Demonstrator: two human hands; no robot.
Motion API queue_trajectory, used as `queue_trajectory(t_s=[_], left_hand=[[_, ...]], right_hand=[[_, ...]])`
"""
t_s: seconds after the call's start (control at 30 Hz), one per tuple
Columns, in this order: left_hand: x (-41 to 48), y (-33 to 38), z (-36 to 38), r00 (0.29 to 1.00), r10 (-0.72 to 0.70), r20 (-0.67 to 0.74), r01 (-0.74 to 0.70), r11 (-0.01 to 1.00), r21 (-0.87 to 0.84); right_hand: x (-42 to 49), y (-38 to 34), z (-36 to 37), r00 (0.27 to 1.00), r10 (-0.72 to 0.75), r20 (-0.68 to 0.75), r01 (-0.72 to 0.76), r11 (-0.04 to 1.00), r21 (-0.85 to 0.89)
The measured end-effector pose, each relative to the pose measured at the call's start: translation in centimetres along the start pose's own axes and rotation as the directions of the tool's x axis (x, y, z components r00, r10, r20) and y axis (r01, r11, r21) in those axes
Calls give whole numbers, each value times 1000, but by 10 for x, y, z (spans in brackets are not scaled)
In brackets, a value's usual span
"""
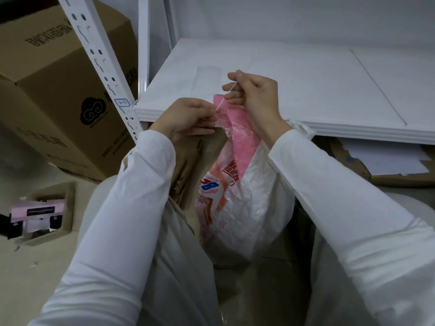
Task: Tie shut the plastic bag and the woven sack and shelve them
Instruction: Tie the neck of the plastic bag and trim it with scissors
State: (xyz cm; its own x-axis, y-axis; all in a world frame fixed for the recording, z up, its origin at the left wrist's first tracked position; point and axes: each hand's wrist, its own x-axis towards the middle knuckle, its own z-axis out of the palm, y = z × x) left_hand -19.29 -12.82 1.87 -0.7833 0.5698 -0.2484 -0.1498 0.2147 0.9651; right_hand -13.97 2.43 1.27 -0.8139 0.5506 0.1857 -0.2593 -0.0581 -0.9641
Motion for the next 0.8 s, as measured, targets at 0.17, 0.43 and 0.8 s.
queue_trajectory(t_s=[0.17,0.43,0.8], left_hand=[[2,-5,8,994,-20,-108,67,889,453],[10,-42,76,953,-61,296,-51,933,355],[27,-74,109,996,90,-21,-81,963,259]], right_hand=[[-22,-11,-35,983,-11,-182,30,994,103],[-60,-13,-80,935,107,-338,-10,961,276],[-92,-9,-138,866,248,-434,-343,926,-156]])
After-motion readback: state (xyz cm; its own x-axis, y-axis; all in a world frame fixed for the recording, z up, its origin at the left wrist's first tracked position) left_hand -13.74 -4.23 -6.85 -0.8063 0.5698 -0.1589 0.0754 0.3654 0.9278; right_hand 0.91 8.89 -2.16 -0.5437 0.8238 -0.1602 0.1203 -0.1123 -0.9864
